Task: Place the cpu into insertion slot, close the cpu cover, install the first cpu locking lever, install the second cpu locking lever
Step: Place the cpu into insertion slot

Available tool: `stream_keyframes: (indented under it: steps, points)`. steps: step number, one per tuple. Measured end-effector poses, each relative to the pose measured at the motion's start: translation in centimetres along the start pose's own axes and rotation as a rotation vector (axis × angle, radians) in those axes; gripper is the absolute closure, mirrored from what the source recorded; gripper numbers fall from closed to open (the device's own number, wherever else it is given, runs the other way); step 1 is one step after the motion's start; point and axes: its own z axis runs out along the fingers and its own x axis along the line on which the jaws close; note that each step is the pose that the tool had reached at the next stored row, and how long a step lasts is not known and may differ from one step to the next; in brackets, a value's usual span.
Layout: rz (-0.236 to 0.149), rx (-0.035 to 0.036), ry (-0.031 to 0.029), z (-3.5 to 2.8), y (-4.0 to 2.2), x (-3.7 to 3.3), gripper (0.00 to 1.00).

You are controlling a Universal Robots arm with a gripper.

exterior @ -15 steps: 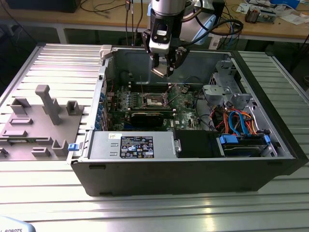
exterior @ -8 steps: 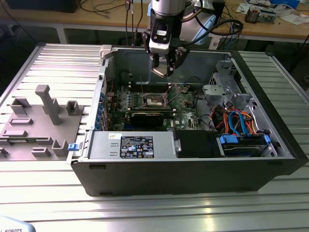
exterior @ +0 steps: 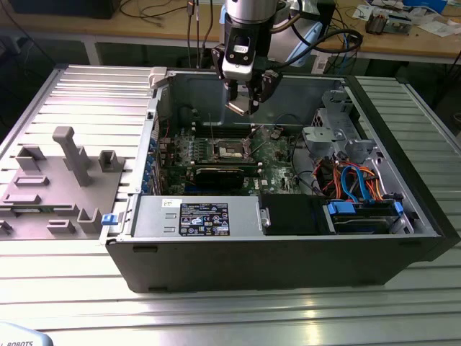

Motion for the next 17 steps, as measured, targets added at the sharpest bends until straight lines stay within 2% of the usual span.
stream_keyframes:
  steps: [17]
  points:
    - [0.007,-0.0002,-0.0006,0.01,0.00,0.00,0.46]
